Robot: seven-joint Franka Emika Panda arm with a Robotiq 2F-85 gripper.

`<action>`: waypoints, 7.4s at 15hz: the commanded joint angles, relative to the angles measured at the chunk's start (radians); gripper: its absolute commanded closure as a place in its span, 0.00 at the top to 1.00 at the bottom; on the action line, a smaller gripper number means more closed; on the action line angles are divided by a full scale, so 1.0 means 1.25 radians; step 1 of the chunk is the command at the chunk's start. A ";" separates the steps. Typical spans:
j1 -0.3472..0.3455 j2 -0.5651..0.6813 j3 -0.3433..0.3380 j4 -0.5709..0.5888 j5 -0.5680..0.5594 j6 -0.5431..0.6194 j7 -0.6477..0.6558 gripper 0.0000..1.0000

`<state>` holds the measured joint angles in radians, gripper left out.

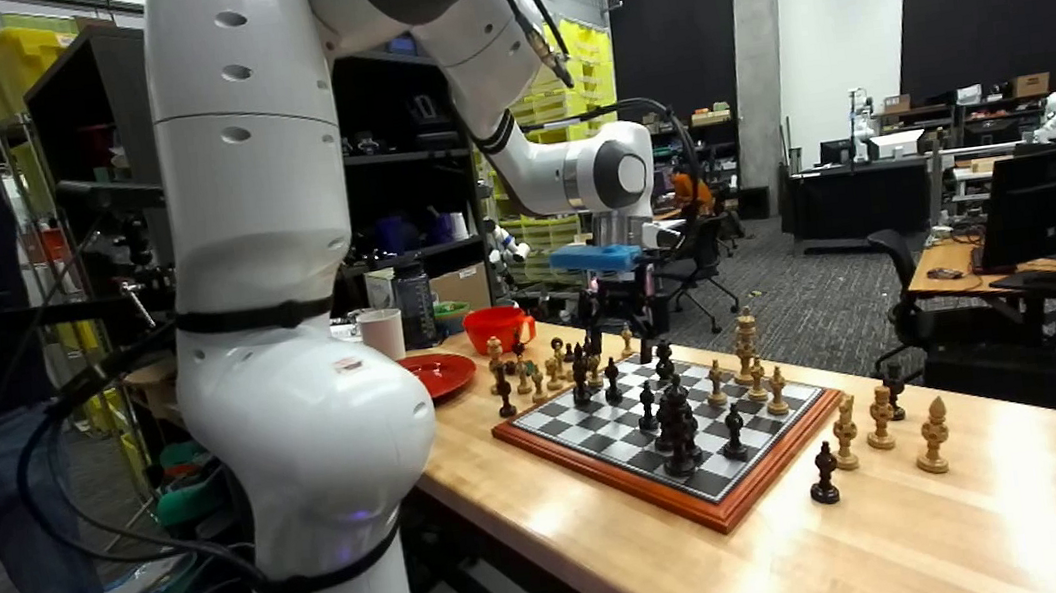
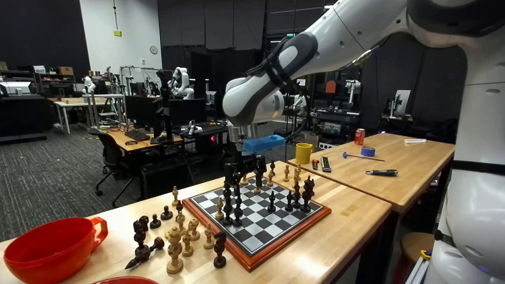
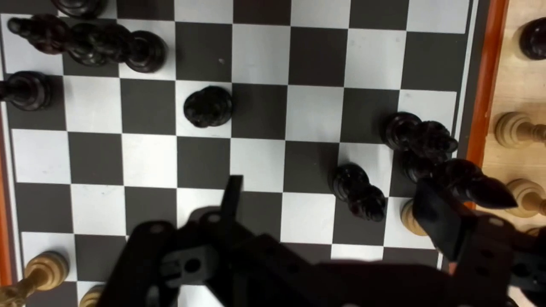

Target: Move the black chess piece one space backwards

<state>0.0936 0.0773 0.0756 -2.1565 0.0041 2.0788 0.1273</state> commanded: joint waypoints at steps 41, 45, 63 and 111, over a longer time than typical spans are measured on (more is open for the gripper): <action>0.001 0.037 0.016 0.046 0.063 0.024 -0.067 0.04; 0.002 0.046 0.019 0.061 0.065 0.020 -0.077 0.04; -0.001 0.083 0.021 0.112 0.073 0.012 -0.107 0.04; -0.028 -0.138 -0.001 -0.021 0.072 0.004 -0.137 0.99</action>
<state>0.0617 0.0787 0.0835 -2.0483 0.1135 2.0972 -0.0345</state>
